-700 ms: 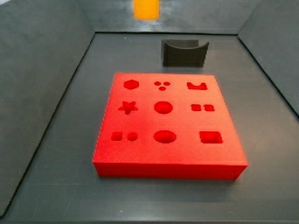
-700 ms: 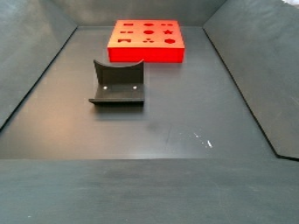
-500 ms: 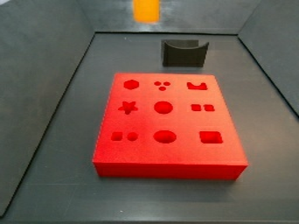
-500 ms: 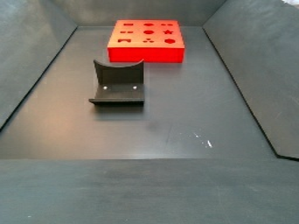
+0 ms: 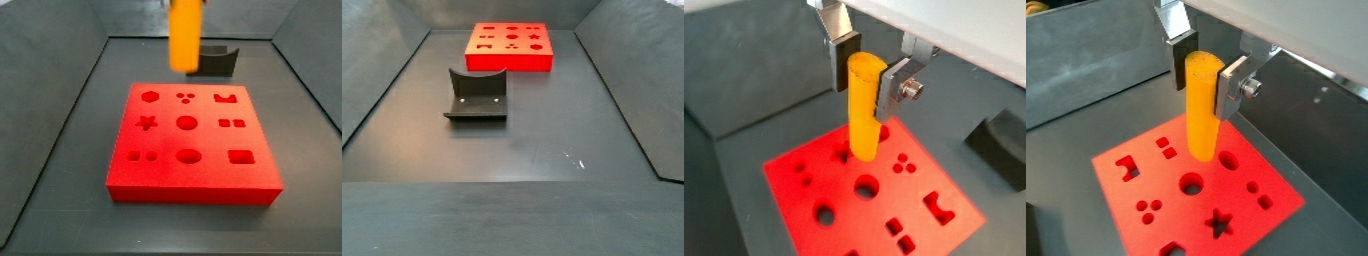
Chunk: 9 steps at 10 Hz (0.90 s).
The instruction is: Insert the oval object.
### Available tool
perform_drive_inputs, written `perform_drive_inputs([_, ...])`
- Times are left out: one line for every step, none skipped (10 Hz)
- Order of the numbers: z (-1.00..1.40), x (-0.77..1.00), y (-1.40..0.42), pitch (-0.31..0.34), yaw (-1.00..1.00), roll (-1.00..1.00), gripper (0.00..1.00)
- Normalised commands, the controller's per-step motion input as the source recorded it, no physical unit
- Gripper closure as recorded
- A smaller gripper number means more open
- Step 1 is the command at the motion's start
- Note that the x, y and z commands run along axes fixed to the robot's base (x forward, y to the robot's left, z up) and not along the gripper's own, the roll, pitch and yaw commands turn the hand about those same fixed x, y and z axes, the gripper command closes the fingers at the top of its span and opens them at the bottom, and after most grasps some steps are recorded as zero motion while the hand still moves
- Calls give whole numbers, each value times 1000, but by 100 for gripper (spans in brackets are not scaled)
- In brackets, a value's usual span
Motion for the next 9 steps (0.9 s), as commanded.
perform_drive_inputs([-634,146,-423,-259,257,0,100])
perform_drive_inputs([-611,46,-429,-250,177,0,100])
perform_drive_inputs([-514,3,-397,-196,189,0,100])
perform_drive_inputs([-471,0,-346,-139,217,0,100])
perform_drive_inputs([-463,0,-360,-99,254,11,100])
perform_drive_inputs([-443,0,-394,-109,306,19,100])
perform_drive_inputs([-366,0,-491,-94,369,136,100])
perform_drive_inputs([-231,49,-411,-13,331,240,100])
perform_drive_inputs([-163,277,-260,76,54,323,100])
